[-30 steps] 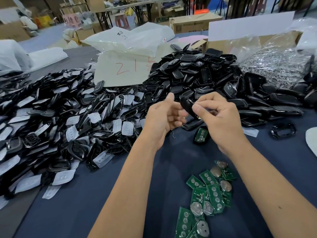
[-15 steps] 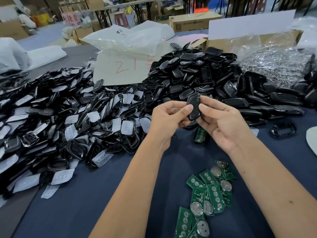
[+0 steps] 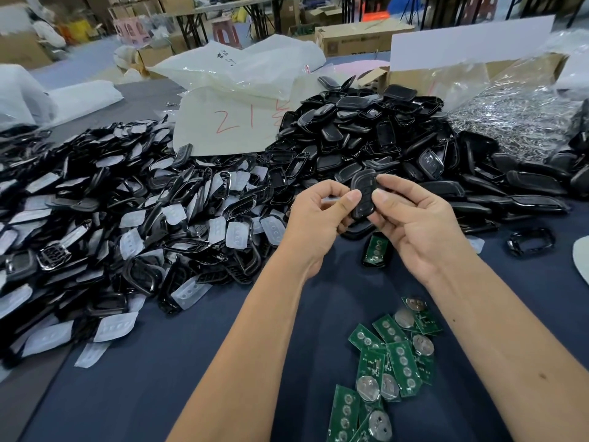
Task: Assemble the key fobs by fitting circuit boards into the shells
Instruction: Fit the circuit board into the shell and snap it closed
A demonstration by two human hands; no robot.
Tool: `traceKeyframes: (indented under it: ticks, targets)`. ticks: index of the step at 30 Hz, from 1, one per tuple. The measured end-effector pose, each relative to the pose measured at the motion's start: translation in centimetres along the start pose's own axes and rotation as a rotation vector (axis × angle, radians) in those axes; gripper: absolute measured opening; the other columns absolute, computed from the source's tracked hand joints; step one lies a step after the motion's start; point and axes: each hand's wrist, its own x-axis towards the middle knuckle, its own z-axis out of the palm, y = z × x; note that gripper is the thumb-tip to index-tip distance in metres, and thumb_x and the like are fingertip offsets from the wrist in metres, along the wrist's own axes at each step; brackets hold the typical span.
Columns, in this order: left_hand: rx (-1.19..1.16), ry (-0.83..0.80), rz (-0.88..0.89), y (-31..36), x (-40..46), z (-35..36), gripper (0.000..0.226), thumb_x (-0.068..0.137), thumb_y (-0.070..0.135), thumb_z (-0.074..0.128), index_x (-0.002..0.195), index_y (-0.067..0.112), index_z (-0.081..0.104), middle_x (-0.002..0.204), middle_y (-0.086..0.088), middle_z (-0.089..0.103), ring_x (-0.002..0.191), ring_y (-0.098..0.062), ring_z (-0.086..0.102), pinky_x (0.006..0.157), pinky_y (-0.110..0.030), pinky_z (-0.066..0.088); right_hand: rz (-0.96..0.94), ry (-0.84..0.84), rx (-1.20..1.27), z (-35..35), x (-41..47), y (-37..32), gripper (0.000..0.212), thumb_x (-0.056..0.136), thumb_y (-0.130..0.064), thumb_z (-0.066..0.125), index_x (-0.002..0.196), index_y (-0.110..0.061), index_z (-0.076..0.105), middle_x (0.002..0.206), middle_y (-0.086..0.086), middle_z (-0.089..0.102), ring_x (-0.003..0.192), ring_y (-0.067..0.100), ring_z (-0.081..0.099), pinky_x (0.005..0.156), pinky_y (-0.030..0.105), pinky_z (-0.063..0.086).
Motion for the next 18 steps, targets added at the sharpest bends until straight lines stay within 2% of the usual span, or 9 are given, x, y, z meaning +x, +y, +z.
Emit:
traceKeyframes:
  ticks: [3, 5, 7, 11, 14, 16, 18]
  targets:
    - [0.132, 0.041, 0.105, -0.1, 0.0, -0.2, 0.019, 0.098, 0.013, 0.069, 0.080, 0.011, 0.061, 0.063, -0.005, 0.055, 0.059, -0.015, 0.045, 0.059, -0.026, 0.041, -0.035, 0.037, -0.098, 0.0, 0.0, 0.2, 0.016, 0.091, 0.001, 0.072, 0.105, -0.005, 0.074, 0.085, 0.008, 0.079, 0.078, 0.016, 0.075, 0.071, 0.026, 0.061]
    - [0.345, 0.081, 0.220, 0.0, -0.1, -0.1, 0.023, 0.095, 0.013, 0.072, 0.077, 0.012, 0.058, 0.060, -0.002, 0.051, 0.058, -0.013, 0.040, 0.059, -0.025, 0.037, -0.061, 0.071, -0.168, 0.2, -0.1, 0.4, 0.010, 0.092, -0.007, 0.076, 0.102, -0.004, 0.077, 0.091, 0.012, 0.080, 0.084, 0.023, 0.077, 0.074, 0.030, 0.063]
    - [0.545, 0.103, 0.316, 0.1, -0.2, 0.2, 0.022, 0.093, 0.013, 0.072, 0.078, 0.009, 0.057, 0.060, 0.004, 0.050, 0.059, -0.012, 0.041, 0.059, -0.025, 0.038, -0.072, 0.101, -0.219, 0.5, -0.3, 0.7, 0.019, 0.088, -0.015, 0.082, 0.103, -0.005, 0.078, 0.094, 0.013, 0.080, 0.089, 0.025, 0.078, 0.079, 0.033, 0.064]
    - [0.803, 0.066, 0.447, 0.5, -0.6, 1.2, 0.020, 0.094, 0.010, 0.066, 0.080, 0.009, 0.052, 0.073, -0.003, 0.058, 0.071, -0.023, 0.051, 0.067, -0.044, 0.044, -0.061, 0.162, -0.162, 0.9, -0.4, 0.8, 0.042, 0.079, -0.010, 0.087, 0.116, 0.002, 0.070, 0.099, 0.016, 0.080, 0.093, 0.025, 0.079, 0.082, 0.036, 0.064]
    - [0.827, 0.064, 0.504, 0.4, -0.7, 1.5, 0.015, 0.092, 0.006, 0.068, 0.082, 0.006, 0.057, 0.078, -0.005, 0.062, 0.076, -0.025, 0.055, 0.072, -0.046, 0.046, -0.026, 0.159, -0.082, 0.5, -0.1, 0.5, 0.045, 0.082, -0.006, 0.083, 0.122, 0.006, 0.067, 0.105, 0.019, 0.078, 0.096, 0.027, 0.078, 0.084, 0.038, 0.064]
    - [0.750, 0.054, 0.502, 0.3, -0.8, 1.4, 0.006, 0.089, 0.006, 0.073, 0.088, 0.004, 0.067, 0.083, -0.003, 0.068, 0.080, -0.022, 0.062, 0.077, -0.043, 0.052, -0.010, 0.135, -0.064, 0.1, 0.2, 0.4, 0.033, 0.087, -0.006, 0.079, 0.118, 0.004, 0.069, 0.102, 0.016, 0.079, 0.092, 0.024, 0.078, 0.080, 0.034, 0.064]
    - [0.699, 0.041, 0.487, 0.3, -1.0, 1.3, 0.012, 0.088, 0.007, 0.077, 0.100, 0.006, 0.074, 0.093, -0.002, 0.073, 0.087, -0.016, 0.067, 0.082, -0.034, 0.055, 0.008, 0.097, -0.021, -0.4, 0.6, 0.1, 0.017, 0.095, -0.009, 0.072, 0.108, 0.002, 0.072, 0.097, 0.013, 0.079, 0.088, 0.021, 0.077, 0.074, 0.029, 0.063]
